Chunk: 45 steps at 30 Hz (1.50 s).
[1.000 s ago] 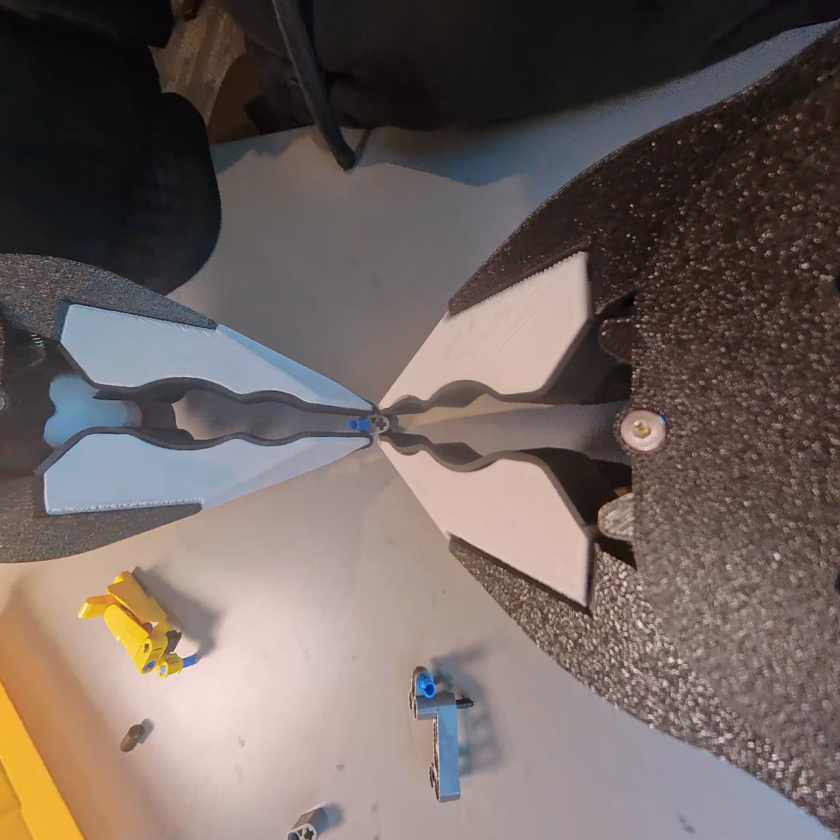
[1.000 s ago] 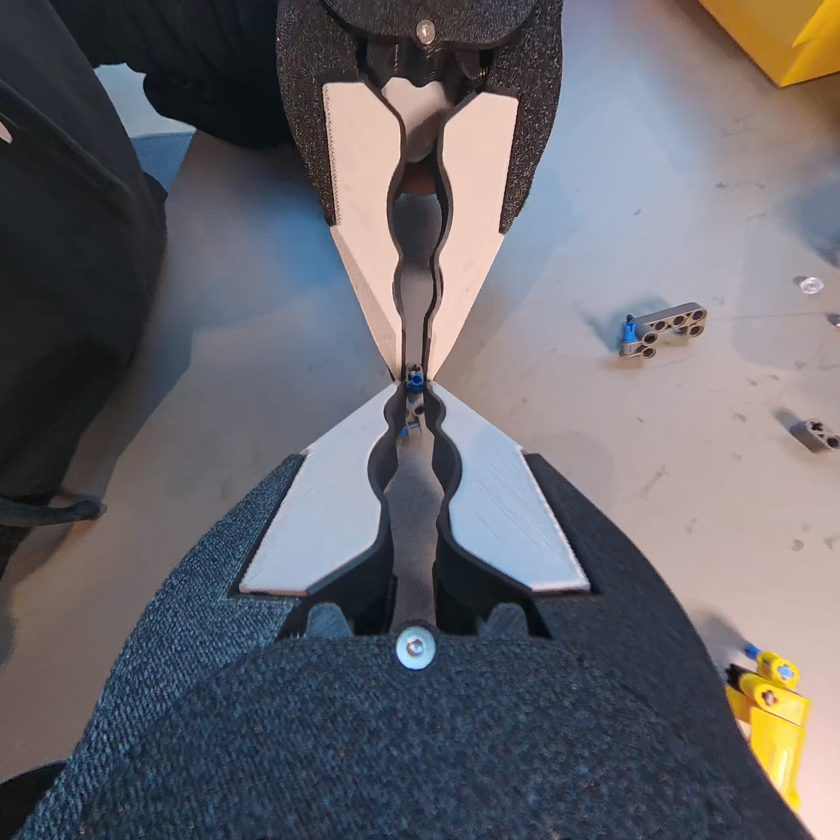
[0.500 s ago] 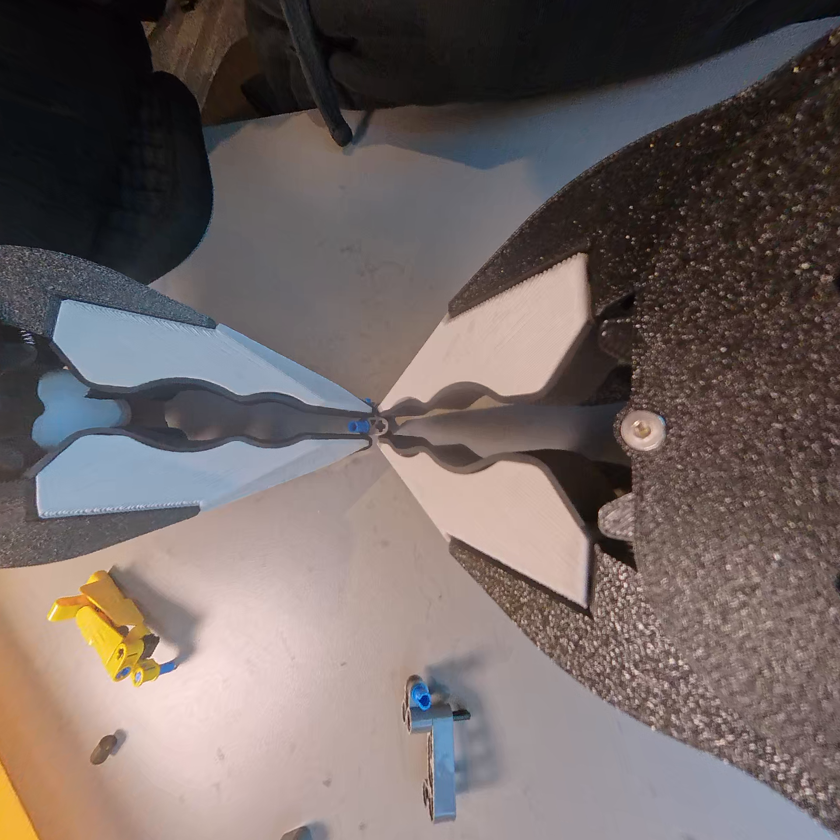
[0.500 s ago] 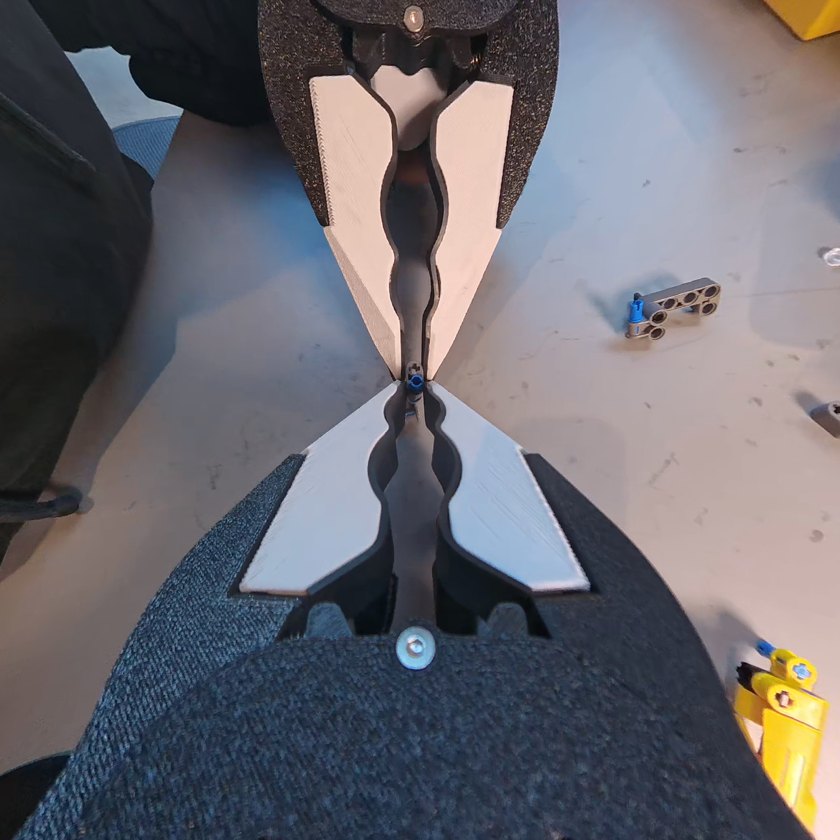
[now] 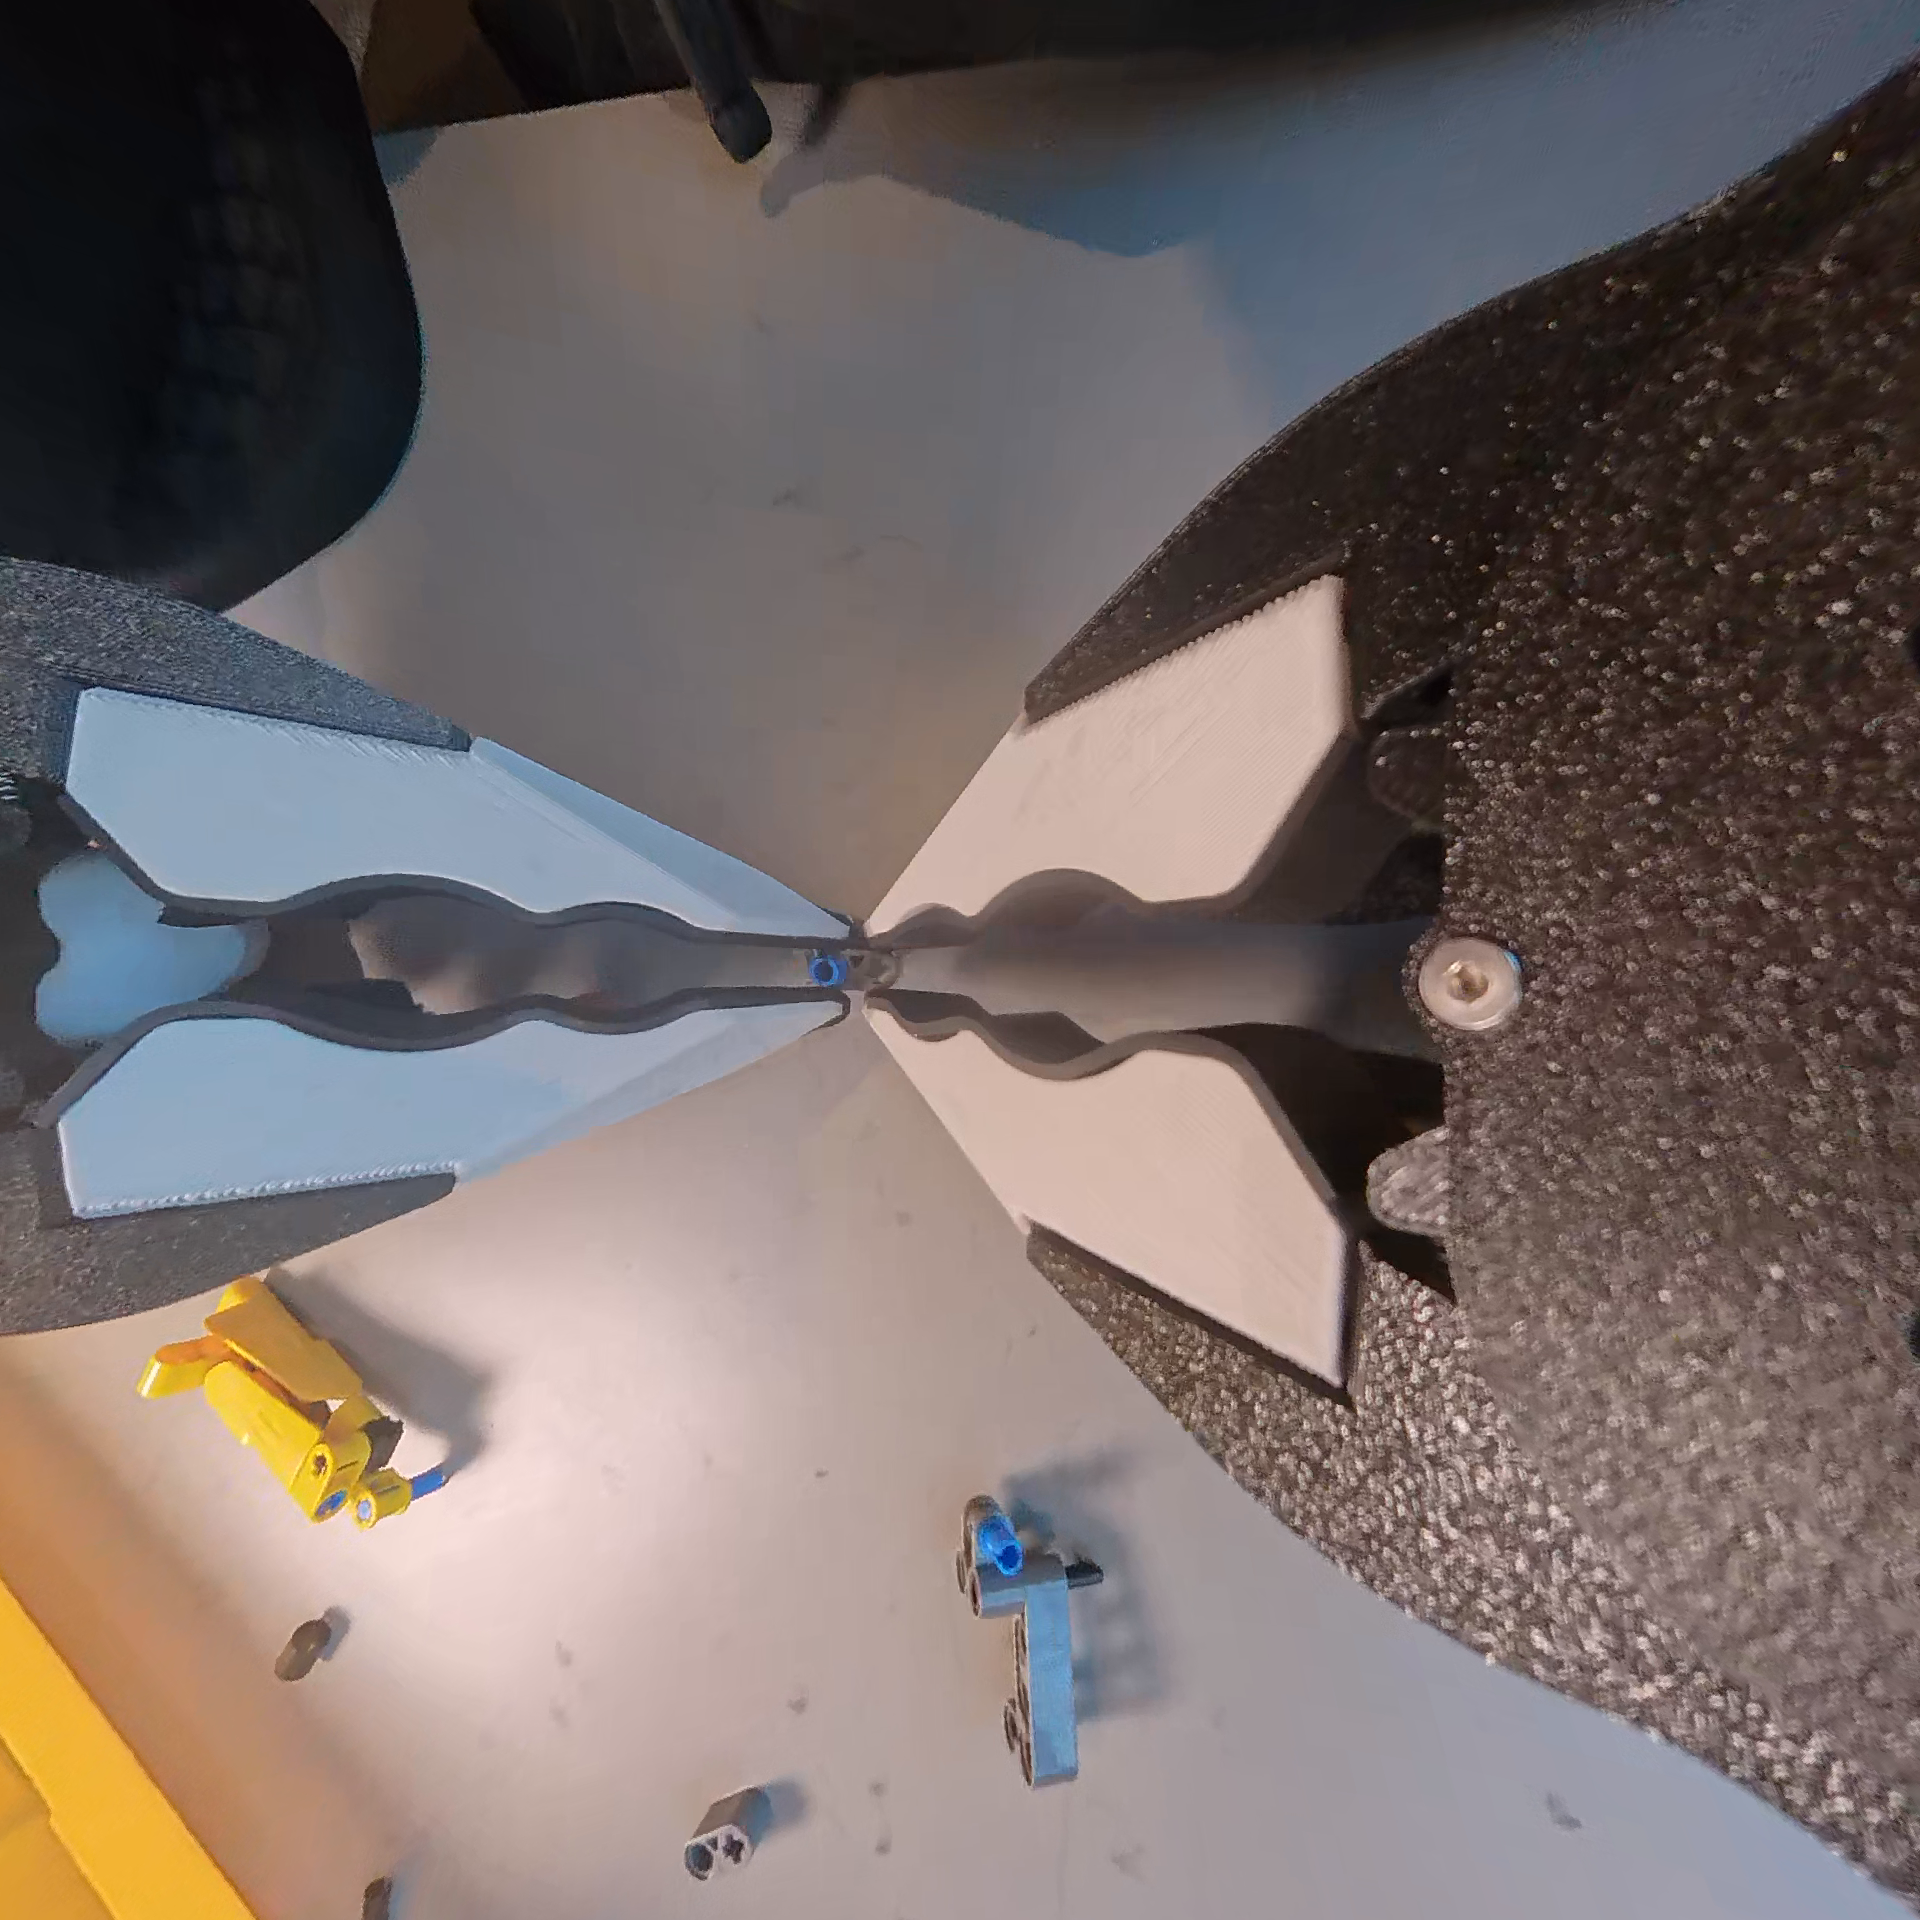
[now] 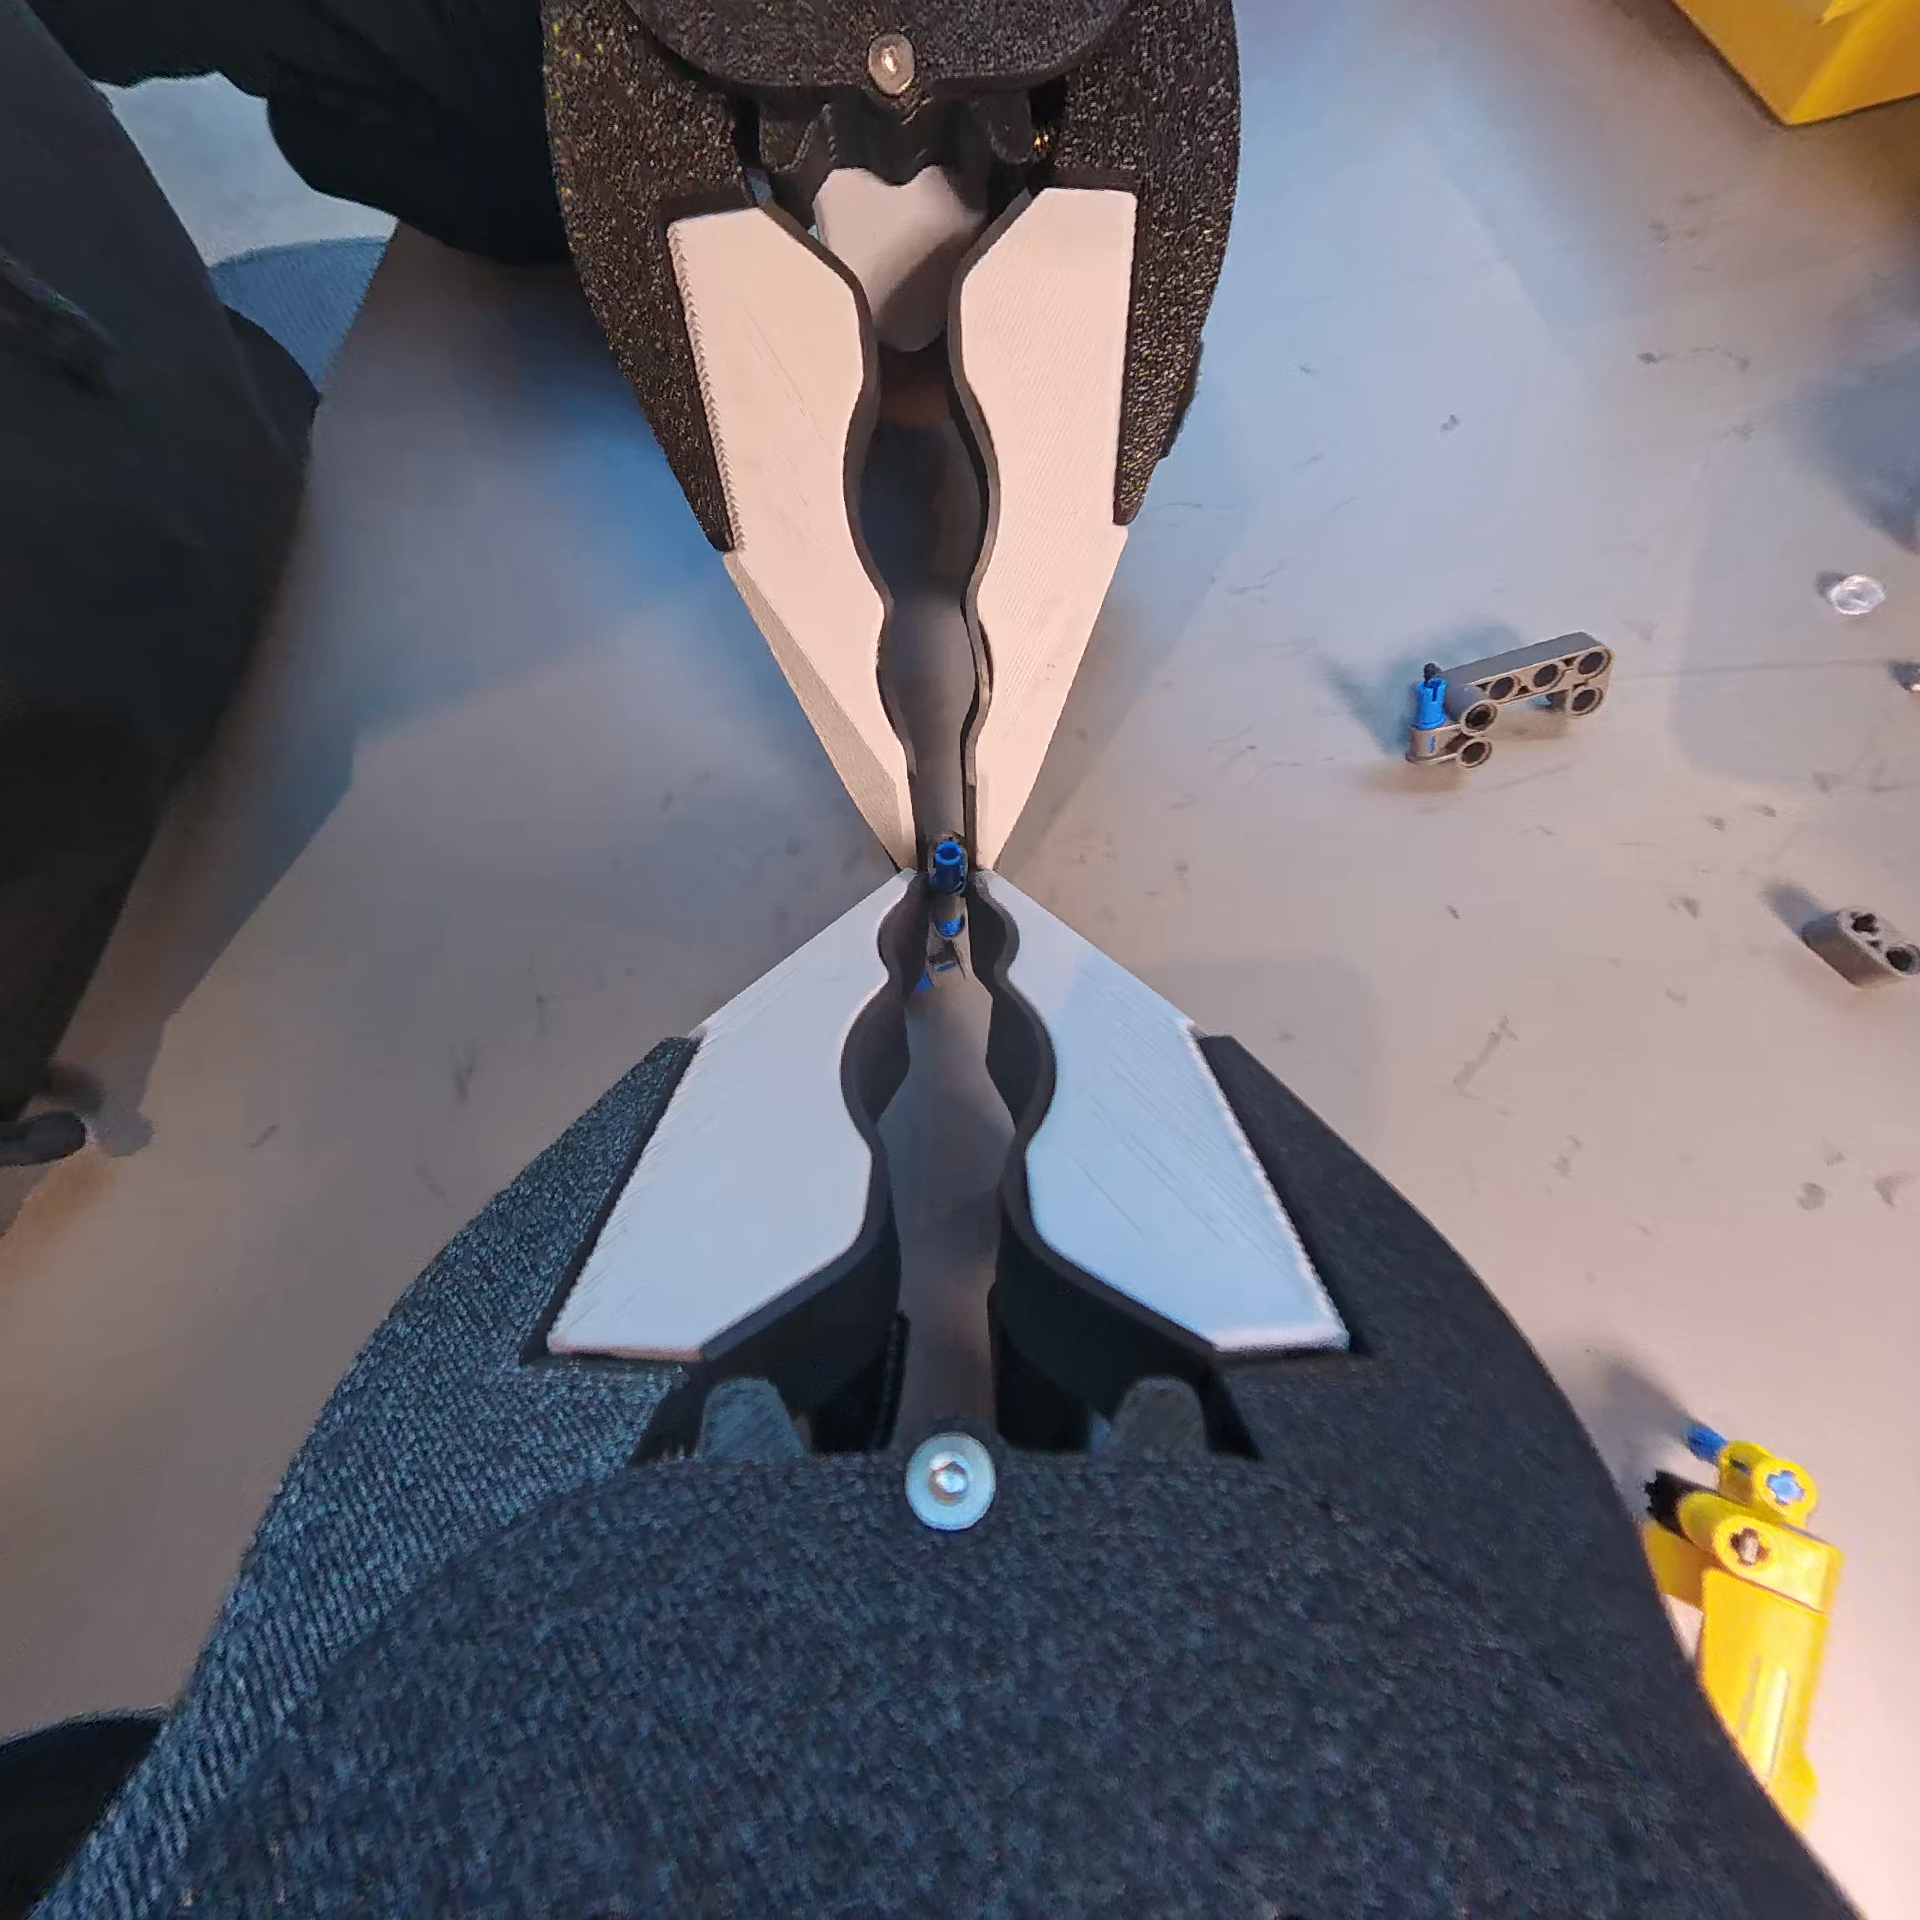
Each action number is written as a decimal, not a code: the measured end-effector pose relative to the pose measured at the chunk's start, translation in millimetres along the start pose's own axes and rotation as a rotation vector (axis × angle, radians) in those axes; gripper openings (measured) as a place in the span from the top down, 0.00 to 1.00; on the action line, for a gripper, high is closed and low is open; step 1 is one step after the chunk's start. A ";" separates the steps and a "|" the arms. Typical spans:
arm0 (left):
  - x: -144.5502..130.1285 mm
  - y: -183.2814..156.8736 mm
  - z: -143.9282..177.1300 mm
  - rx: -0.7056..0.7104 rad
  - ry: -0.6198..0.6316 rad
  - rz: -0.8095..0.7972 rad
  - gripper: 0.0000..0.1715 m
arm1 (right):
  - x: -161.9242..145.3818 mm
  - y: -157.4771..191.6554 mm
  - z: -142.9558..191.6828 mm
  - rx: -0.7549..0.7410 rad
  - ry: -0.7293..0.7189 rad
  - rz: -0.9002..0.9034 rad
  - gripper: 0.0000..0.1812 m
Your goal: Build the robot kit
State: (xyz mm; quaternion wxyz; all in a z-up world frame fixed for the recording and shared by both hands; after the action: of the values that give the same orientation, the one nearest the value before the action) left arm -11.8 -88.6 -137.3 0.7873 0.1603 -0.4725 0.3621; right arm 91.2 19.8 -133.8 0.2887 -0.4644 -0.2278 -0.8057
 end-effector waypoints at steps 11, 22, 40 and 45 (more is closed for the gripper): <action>11.5 -0.5 -8.7 0.043 0.067 0.011 0.96 | -7.1 3.9 19.6 -0.012 0.055 0.024 0.89; 16.9 3.5 -10.7 0.006 0.119 -0.007 0.96 | -6.9 7.7 10.4 -0.049 0.151 0.039 0.93; 33.4 5.7 -18.2 -0.042 0.336 -0.086 0.96 | -10.8 10.4 10.8 -0.102 0.106 0.045 0.97; 27.7 5.6 -23.7 -0.044 0.376 -0.118 0.96 | -10.9 9.3 10.9 -0.090 0.101 0.037 0.97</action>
State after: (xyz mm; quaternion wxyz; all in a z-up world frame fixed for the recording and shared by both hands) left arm 7.1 -59.1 -125.9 0.8848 0.1003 -0.3149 0.3287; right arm 108.6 22.6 -137.3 0.2935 -0.4396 -0.1680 -0.8321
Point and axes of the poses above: each gripper's, where its closed fingertips meet, z back along the fingers, x out of its top, y = z × x across the jaws, the point moved 10 cm from there along z, back along the fingers, and after that the axes turned 11 degrees about -y, right-handed, at the moved point
